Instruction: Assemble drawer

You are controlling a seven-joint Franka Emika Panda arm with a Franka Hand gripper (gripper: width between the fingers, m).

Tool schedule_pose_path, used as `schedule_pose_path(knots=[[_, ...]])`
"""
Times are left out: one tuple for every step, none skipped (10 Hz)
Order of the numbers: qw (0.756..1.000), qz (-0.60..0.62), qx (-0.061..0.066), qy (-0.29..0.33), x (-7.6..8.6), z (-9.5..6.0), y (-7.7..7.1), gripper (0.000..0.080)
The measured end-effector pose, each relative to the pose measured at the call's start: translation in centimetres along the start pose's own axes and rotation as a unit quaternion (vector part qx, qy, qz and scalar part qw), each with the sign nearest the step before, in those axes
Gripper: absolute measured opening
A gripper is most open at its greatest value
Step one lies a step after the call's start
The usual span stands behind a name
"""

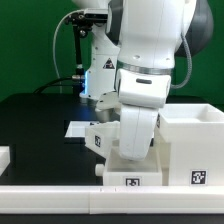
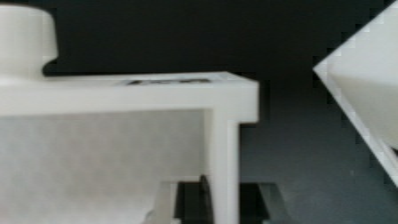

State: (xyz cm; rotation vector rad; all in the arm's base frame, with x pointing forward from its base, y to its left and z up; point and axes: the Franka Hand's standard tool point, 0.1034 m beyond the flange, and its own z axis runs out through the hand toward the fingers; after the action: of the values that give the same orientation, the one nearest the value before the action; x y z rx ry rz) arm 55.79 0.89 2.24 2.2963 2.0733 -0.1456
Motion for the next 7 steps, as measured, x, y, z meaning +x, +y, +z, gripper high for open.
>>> schedule_pose_path(knots=[[1.0,-0.018,-0.004,0.001,0.11,-0.04,0.13,0.0034],[0.999,-0.033,-0.004,0.0,-0.04,-0.02,0.15,0.0034],[0.999,-0.053,-0.004,-0.002,-0.33,0.0,0.23,0.0034],[0.998,-0.061,-0.004,-0.005,-0.46,0.04,0.21,0.0034],[0.998,-0.06,-0.004,-0.005,-0.51,0.05,0.2,0.0034],[0.998,-0.056,-0.003,-0.005,-0.61,0.11,0.18,0.0034],[0.998,-0.055,-0.003,-0.005,-0.65,0.12,0.18,0.0034]])
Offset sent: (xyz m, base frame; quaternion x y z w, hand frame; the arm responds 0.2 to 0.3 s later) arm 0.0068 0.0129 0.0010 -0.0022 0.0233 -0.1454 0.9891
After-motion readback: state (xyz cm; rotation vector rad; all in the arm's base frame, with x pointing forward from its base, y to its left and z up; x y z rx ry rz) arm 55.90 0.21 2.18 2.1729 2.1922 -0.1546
